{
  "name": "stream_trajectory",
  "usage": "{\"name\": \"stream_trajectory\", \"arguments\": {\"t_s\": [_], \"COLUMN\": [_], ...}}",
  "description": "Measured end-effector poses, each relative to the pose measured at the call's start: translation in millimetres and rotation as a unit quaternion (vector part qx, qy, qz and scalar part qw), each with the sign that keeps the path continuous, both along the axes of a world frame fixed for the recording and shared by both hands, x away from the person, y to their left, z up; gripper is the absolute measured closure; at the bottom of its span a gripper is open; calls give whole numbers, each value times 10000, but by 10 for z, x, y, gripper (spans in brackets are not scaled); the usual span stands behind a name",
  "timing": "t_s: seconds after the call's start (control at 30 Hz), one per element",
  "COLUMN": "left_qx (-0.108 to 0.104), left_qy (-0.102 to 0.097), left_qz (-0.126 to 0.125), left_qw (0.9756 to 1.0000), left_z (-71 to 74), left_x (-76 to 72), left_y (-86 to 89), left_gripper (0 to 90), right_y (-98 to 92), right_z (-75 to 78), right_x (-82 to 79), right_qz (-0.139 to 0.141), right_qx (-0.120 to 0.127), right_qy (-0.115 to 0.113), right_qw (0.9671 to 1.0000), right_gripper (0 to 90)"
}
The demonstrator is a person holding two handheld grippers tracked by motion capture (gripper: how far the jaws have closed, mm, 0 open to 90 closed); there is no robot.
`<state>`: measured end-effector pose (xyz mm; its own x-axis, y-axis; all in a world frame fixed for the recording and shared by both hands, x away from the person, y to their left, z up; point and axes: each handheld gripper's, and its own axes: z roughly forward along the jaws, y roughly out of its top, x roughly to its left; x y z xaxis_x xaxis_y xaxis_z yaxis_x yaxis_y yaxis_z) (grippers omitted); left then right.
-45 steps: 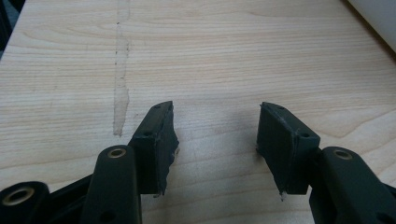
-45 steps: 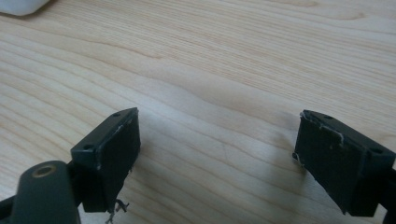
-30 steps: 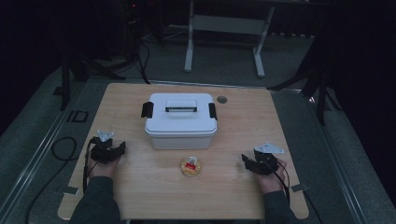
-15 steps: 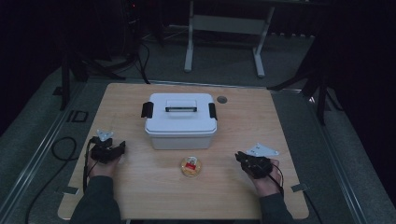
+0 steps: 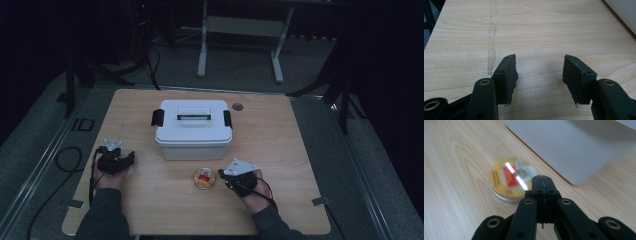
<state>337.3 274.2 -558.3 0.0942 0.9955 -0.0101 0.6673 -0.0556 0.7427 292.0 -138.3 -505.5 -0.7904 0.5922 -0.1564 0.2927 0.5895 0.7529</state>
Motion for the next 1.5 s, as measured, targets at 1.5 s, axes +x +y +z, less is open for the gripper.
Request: {"name": "stream_trajectory", "arguments": {"t_s": [1.5], "left_qx": [-6], "left_qy": [57], "left_qz": [7], "left_qw": [10000], "left_z": [-9], "left_x": [5], "left_y": [14], "left_gripper": [449], "right_y": [772], "right_z": [-239], "right_x": [258], "right_qz": [588], "right_qx": [-130], "right_qy": [564], "right_qw": [9966], "right_gripper": [892]}}
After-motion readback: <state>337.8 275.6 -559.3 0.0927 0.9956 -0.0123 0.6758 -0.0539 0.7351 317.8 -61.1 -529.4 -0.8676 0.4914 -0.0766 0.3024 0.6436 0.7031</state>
